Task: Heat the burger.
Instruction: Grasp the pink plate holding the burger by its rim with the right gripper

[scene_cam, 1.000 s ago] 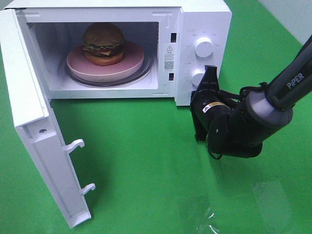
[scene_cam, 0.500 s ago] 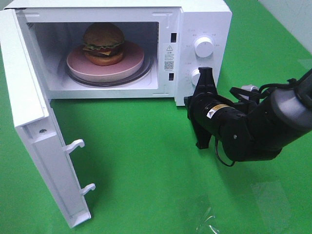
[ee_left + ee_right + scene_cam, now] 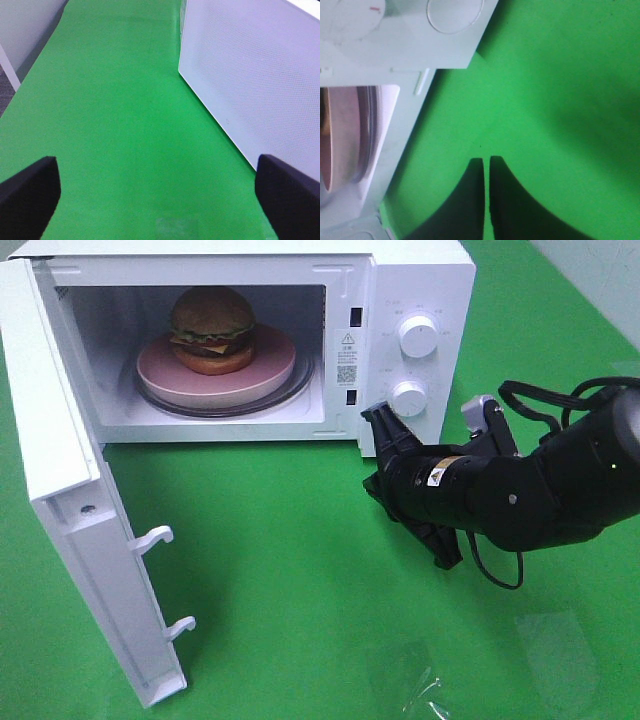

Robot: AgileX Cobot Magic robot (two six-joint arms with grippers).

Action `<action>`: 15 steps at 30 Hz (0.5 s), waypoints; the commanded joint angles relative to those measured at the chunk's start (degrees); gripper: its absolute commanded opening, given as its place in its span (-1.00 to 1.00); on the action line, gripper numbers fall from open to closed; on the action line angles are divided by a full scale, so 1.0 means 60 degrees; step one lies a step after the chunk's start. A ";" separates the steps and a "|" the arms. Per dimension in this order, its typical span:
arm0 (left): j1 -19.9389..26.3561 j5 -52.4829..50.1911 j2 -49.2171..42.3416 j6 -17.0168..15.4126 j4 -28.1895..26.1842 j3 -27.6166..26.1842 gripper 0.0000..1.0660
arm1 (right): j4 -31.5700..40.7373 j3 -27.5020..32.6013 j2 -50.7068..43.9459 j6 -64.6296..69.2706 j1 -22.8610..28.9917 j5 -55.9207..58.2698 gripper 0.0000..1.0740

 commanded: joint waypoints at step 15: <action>0.0019 -0.0134 -0.0048 -0.0010 -0.0038 0.0038 0.83 | -0.0105 -0.0019 -0.1862 -0.5233 0.0019 0.2693 -0.86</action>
